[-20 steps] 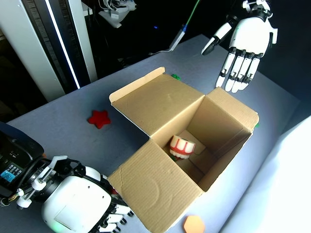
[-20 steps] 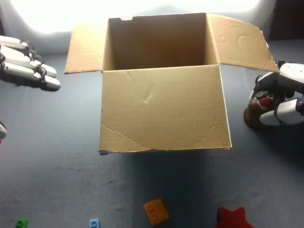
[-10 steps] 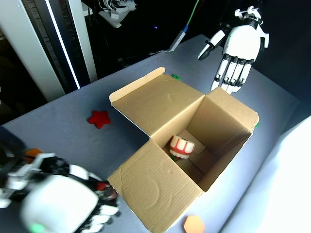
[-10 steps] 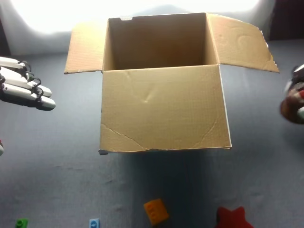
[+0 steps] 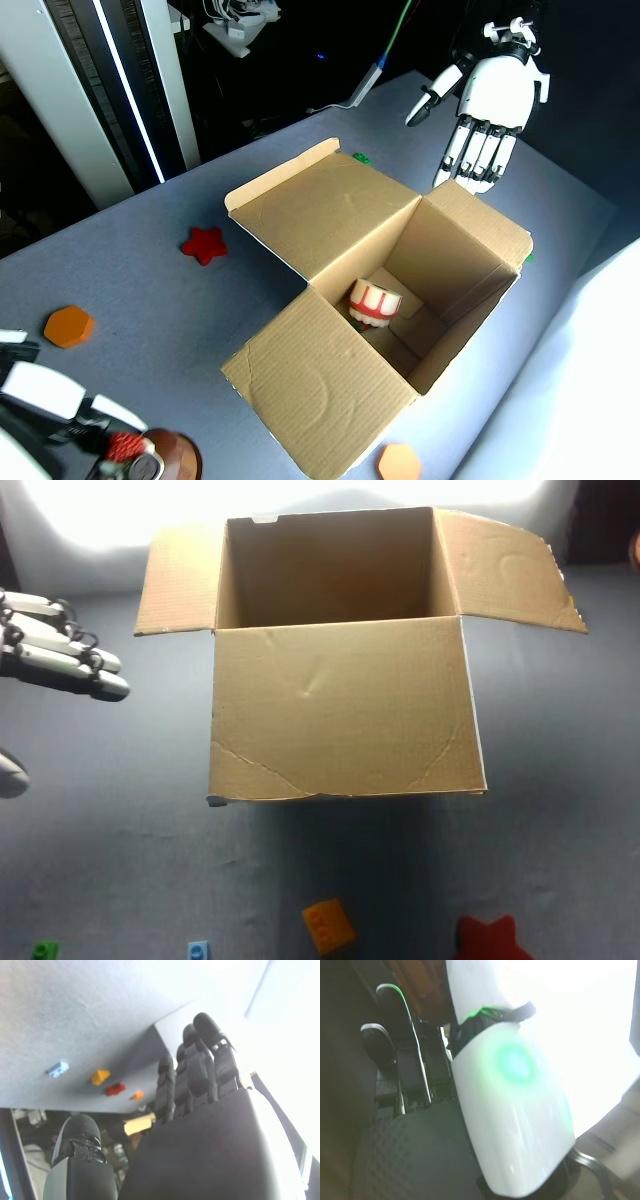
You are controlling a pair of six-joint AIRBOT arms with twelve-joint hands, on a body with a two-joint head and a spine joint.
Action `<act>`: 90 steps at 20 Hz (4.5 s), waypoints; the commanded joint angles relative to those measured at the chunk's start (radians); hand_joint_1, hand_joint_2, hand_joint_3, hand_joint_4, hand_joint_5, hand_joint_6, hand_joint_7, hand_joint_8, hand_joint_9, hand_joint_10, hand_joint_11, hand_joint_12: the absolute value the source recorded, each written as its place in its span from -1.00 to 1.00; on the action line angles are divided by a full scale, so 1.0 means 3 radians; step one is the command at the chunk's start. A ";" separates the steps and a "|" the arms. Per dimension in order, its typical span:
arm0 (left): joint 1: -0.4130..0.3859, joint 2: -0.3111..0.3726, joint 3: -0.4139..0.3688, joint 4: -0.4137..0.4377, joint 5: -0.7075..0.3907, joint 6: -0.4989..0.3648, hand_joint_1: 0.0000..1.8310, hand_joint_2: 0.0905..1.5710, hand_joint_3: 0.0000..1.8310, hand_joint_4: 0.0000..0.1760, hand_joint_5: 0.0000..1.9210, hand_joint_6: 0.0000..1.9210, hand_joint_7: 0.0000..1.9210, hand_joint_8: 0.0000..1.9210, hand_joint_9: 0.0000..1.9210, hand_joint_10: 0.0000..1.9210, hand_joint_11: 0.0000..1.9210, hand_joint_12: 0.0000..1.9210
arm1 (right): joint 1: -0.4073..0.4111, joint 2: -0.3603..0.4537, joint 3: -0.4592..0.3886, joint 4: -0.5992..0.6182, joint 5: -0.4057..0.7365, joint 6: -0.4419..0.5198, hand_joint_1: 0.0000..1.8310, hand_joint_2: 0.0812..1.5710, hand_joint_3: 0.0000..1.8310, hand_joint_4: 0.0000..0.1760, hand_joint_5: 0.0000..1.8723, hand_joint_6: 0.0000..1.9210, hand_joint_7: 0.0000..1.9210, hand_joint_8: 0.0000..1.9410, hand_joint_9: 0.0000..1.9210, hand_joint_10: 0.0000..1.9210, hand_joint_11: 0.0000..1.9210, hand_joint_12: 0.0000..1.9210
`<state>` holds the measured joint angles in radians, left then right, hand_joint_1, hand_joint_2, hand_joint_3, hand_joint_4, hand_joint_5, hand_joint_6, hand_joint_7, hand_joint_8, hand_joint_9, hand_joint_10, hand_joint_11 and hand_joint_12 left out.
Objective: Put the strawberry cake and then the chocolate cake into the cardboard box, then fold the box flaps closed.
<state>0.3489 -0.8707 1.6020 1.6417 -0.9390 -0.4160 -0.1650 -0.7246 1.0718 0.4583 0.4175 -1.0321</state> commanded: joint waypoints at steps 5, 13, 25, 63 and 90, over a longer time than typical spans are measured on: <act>-0.0021 -0.0096 0.0133 -0.0400 0.0101 0.0083 -0.88 0.39 -0.99 -0.63 -0.81 -1.00 -0.84 -1.00 -0.73 -1.00 -1.00 0.14 | 0.0043 -0.0135 -0.0099 -0.0795 0.1257 0.0248 0.33 0.48 -1.00 -1.00 -0.11 0.10 -0.06 0.36 -0.36 0.38 -0.82 1.00; 0.0205 -0.0192 0.0145 -0.0800 0.0213 0.0261 -0.90 0.43 -0.99 -0.62 -0.79 -0.99 -0.82 -0.99 -0.72 -0.99 -1.00 0.12 | 0.0045 -0.0790 0.0048 -0.1061 0.1593 0.0095 0.31 0.48 -1.00 -1.00 -0.10 0.12 -0.07 0.33 -0.35 0.32 -0.78 0.95; 0.0226 -0.0257 0.0112 -0.0851 0.0364 0.0306 -0.91 0.44 -1.00 -0.59 -0.81 -0.99 -0.83 -1.00 -0.71 -1.00 -1.00 0.13 | -0.0177 -0.1405 0.0255 -0.0943 0.1564 -0.0203 0.29 0.50 -1.00 -1.00 -0.14 0.22 -0.10 0.34 -0.36 0.32 -0.83 1.00; -0.0707 -0.0217 0.0194 -0.0687 0.0405 0.0337 -0.92 0.44 -1.00 -0.60 -0.78 -0.99 -0.80 -1.00 -0.70 -1.00 -1.00 0.03 | -0.0183 -0.0198 -0.0319 0.0428 0.1194 -0.0578 -0.89 0.35 -0.96 -1.00 -1.00 -1.00 -0.94 -0.99 -0.99 -1.00 -1.00 -1.00; -0.1181 -0.0691 0.0064 0.0311 0.0320 0.0201 -1.00 0.51 -1.00 -0.63 -0.79 -1.00 -0.73 -1.00 -0.69 -0.99 -1.00 0.04 | -0.1083 -0.0401 -0.0101 0.0575 0.0264 -0.1393 -1.00 0.55 -0.95 -1.00 -1.00 -1.00 -0.95 -0.99 -0.99 -1.00 -1.00 -1.00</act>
<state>0.0090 -1.0870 1.6184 1.8072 -0.8455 -0.3553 -0.4953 -0.8627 1.0351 0.6426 0.3805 -1.4506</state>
